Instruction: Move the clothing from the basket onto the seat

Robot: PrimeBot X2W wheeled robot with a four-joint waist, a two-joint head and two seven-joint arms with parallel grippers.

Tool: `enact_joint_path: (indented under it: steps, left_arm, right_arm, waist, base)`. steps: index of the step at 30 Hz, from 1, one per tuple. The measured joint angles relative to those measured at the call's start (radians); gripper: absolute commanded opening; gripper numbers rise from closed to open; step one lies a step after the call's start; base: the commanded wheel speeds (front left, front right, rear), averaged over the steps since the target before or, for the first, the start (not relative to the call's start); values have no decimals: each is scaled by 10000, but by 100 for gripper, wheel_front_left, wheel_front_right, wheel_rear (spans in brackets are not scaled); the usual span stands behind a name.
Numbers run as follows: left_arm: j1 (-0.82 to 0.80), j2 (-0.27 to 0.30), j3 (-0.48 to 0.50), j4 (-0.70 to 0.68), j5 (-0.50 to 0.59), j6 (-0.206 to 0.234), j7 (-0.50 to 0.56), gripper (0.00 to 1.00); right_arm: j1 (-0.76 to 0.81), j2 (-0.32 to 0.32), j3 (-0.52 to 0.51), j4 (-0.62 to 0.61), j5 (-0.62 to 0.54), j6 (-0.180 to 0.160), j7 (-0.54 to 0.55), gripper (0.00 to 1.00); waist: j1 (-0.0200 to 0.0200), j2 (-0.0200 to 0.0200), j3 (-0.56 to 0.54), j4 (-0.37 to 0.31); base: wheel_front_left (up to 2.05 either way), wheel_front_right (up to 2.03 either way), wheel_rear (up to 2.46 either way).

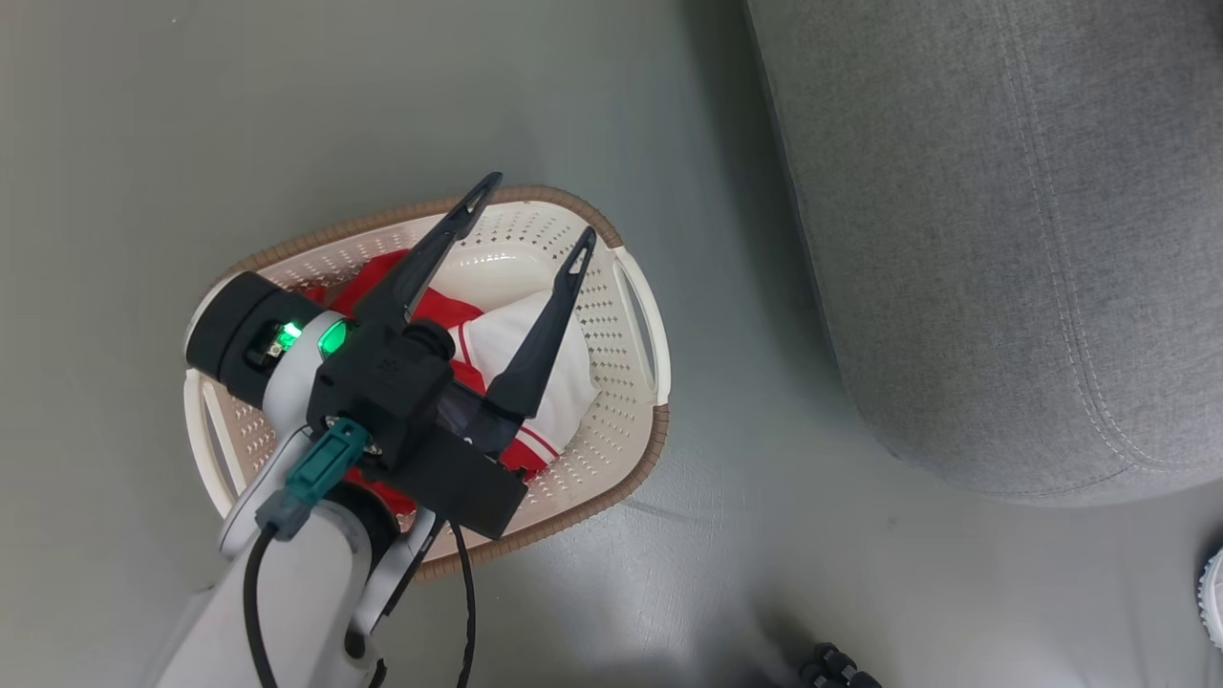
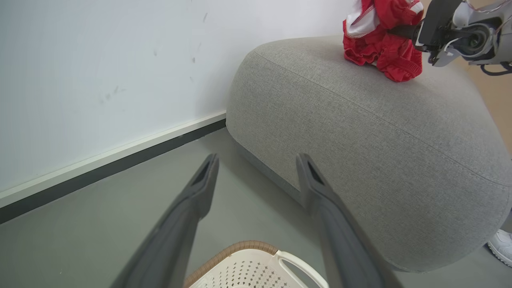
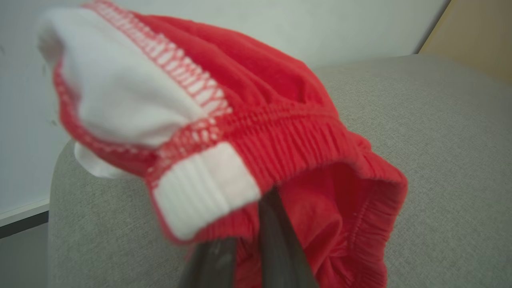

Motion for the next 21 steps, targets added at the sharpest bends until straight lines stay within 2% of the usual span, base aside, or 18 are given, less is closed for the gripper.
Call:
enact_joint_path:
  steps: [2, 3, 4, 5, 6, 7, 16, 21]
  left_arm:
    - [-6, 27, 35, 67, 13, 2, 0, 100]
    - [-10, 27, 36, 123, 33, 2, -2, 100]
    - [-11, 27, 42, 188, 36, 0, -2, 100]
    - [-11, 27, 54, 228, 35, 0, -4, 100]
    - [-11, 29, 73, 245, 35, 2, -8, 100]
    - [-11, 29, 100, 268, 35, 2, -15, 100]
    - [16, 128, 360, 535, -25, 56, -253, 100]
    - [68, 121, 453, 832, -81, 100, -454, 100]
  right_arm:
    - [-16, 113, 63, 148, -12, 44, -75, 0]
    - [-16, 146, 79, 221, -21, 59, -82, 17]
    - [-18, 151, 82, 320, -21, 96, -84, 40]
    - [-22, 155, 100, 426, -21, 125, -86, 49]
    - [-22, 161, 119, 493, -23, 130, -92, 86]
    - [-22, 178, 136, 550, -31, 146, -138, 100]
    - [101, 965, 652, 917, -203, 734, -341, 100]
    - [657, 1325, 917, 1024, -428, 930, -435, 100]
  waist:
    - [0, 0, 4, -45]
    - [0, 0, -6, -65]
    - [0, 0, -23, -82]
    - [0, 0, -44, -101]
    - [0, 0, -66, -122]
    - [-2, 0, -90, -146]
    - [-2, -1, -400, -510]
    - [-2, -1, -730, -751]
  base:
    - [0, 0, 0]
    - [0, 0, 0]
    - [0, 0, 0]
    - [0, 0, 0]
    - [0, 0, 0]
    - [0, 0, 0]
    - [0, 0, 0]
    - [0, 0, 0]
